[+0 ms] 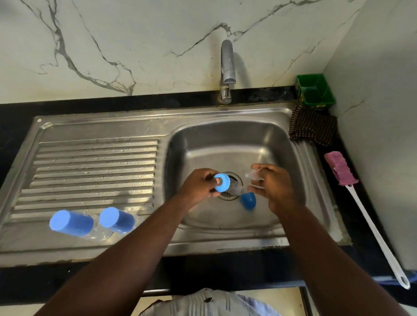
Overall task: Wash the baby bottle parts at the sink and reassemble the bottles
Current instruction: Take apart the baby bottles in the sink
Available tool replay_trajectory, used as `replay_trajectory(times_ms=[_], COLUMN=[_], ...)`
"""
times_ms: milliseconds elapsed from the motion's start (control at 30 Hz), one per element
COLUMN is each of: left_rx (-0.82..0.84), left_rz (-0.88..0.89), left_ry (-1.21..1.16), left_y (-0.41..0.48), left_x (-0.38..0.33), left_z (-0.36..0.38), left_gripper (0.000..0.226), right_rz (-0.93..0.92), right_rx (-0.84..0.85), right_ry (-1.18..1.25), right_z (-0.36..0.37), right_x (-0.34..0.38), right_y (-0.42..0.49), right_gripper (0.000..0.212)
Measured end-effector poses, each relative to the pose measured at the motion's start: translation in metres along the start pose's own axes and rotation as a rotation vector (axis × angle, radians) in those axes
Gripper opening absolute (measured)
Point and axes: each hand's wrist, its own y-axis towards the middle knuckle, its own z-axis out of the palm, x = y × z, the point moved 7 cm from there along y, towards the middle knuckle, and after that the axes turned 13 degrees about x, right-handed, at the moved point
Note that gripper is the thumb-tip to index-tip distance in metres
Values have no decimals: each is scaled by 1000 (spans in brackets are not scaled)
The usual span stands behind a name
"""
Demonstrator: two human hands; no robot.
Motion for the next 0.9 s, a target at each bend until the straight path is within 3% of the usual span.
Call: replay_trajectory(times_ms=[100, 167, 300, 433, 567, 667, 767, 900], left_rx=[-115, -200, -97, -74, -65, -70, -167, -239], left_rz=[-121, -188, -363, -463, -525, -566, -544, -497], left_ry=[148, 242, 499, 592, 611, 575, 490, 393], left_y=[22, 38, 84, 111, 128, 125, 120, 112], left_x=[25, 41, 80, 104, 120, 127, 125, 120], left_z=[-16, -25, -10, -1, -4, -10, -25, -49], left_gripper=[5, 19, 33, 46, 49, 38, 20, 20], right_rz=[12, 26, 113, 125, 45, -19, -82, -201], right_rx=[-18, -1, 36, 54, 89, 167, 269, 411], right_ry=[-10, -40, -157, -361, -705, -932, -1139, -1416], right_z=[-10, -11, -10, -10, 0, 22, 46, 84], right_x=[0, -2, -23, -47, -55, -51, -52, -61], right_y=[18, 28, 52, 82, 111, 128, 146, 161], right_gripper=[29, 28, 18, 7, 6, 14, 17, 16])
